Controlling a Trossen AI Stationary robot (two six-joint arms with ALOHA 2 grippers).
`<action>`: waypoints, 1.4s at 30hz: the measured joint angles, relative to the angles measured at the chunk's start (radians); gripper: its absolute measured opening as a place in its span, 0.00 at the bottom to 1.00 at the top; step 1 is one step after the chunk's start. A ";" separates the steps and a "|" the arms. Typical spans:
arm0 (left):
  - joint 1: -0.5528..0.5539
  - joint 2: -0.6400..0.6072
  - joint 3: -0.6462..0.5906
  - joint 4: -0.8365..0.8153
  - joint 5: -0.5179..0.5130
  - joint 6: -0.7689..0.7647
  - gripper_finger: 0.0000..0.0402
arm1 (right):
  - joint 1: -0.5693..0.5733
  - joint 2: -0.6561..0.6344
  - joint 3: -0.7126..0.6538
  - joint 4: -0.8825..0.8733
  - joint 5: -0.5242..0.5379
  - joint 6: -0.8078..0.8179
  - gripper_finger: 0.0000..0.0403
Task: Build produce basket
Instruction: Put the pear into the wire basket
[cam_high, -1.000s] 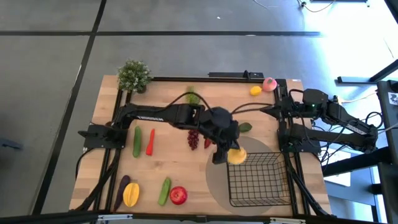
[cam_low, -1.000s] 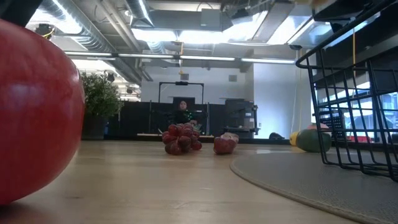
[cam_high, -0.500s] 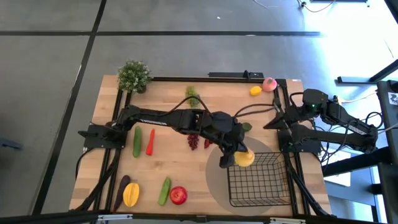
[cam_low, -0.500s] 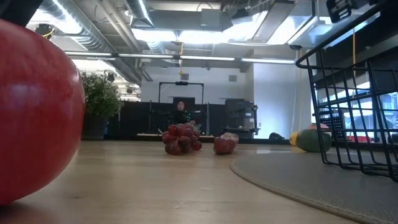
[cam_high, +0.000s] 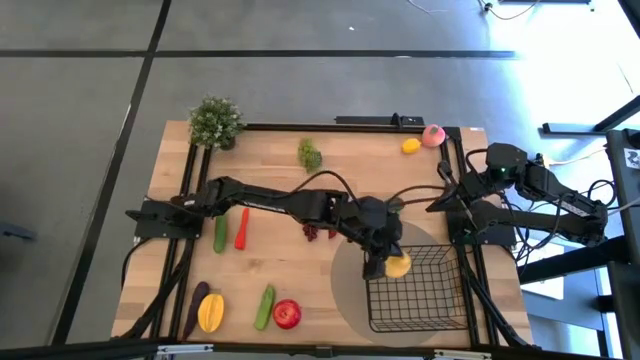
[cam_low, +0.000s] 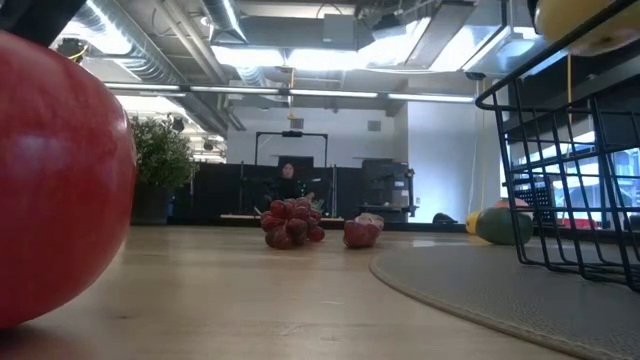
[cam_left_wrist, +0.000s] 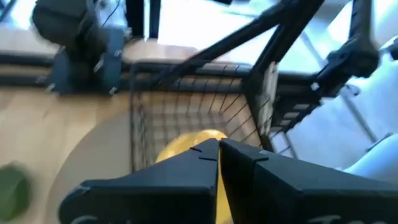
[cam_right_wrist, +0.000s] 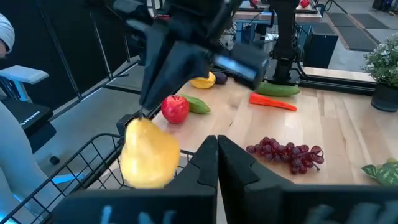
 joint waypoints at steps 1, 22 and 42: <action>0.000 0.012 0.001 0.009 0.002 0.000 0.00 | 0.000 0.000 0.000 -0.001 0.000 -0.001 0.00; 0.000 0.055 -0.136 0.021 0.057 0.000 0.00 | 0.000 0.000 0.000 -0.004 -0.034 -0.049 0.00; -0.002 0.053 -0.281 0.153 0.047 -0.020 0.00 | 0.000 0.000 0.000 -0.007 -0.034 -0.050 0.00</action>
